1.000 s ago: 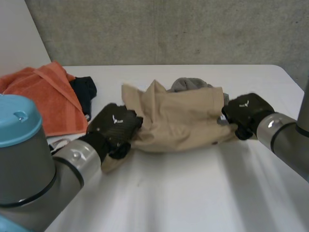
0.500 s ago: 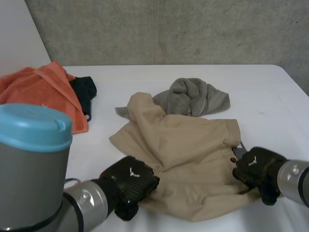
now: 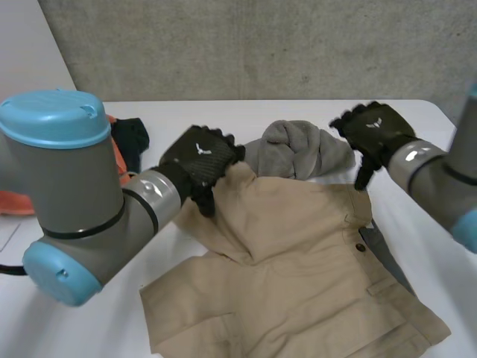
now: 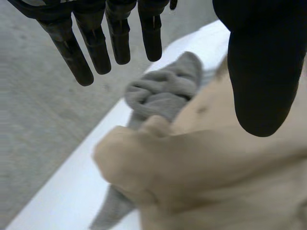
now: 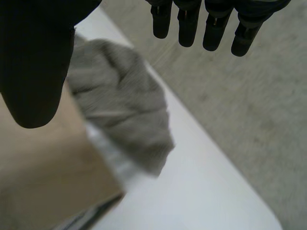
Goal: Fold the laundry.
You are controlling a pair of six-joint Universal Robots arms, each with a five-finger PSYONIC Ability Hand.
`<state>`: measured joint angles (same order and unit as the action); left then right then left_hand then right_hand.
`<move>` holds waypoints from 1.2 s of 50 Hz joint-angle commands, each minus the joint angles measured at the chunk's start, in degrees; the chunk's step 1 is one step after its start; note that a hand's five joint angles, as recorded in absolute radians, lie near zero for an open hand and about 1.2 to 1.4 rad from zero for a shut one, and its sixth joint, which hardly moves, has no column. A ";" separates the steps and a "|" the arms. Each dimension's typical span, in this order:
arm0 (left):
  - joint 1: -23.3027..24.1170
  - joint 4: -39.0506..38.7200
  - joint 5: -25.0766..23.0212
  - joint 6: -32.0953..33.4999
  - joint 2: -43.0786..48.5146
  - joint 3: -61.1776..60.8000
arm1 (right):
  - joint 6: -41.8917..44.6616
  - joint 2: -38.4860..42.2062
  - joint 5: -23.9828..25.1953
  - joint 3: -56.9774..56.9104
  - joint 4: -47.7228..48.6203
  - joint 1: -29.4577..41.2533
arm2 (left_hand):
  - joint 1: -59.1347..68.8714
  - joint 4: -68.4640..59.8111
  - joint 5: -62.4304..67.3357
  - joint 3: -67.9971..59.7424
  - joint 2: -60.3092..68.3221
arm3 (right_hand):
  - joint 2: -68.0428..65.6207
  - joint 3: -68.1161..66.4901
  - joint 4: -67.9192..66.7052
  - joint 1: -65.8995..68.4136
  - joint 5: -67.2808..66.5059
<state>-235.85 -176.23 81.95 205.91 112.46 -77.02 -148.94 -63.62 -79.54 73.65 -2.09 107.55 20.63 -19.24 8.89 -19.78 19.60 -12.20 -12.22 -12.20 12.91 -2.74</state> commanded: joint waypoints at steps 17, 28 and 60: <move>-1.89 -1.83 -0.12 -0.77 -1.37 -5.86 | -1.35 39.97 1.94 -38.49 8.24 2.05 | -1.00 -0.39 0.75 0.15 0.04 | -14.54 -14.52 -14.53 13.82 -13.99; -4.00 -2.01 -0.12 -0.86 -1.98 -7.53 | -1.96 39.12 0.72 -40.69 8.50 2.05 | -1.16 -0.23 0.58 0.31 -0.13 | -67.80 -67.78 -67.80 67.09 -67.26; -12.96 -4.03 -0.12 -2.70 -12.88 -13.68 | 2.52 21.96 -10.19 -28.90 13.77 -5.70 | -1.17 -0.23 0.58 0.31 -0.13 | -67.80 -67.78 -67.80 67.09 -67.26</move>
<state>-246.01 -179.15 81.82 204.68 102.72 -88.21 -147.11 -45.30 -90.78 49.62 9.03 97.60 20.63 -19.10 8.89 -19.78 19.60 -64.99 -68.26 -68.48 61.53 -54.18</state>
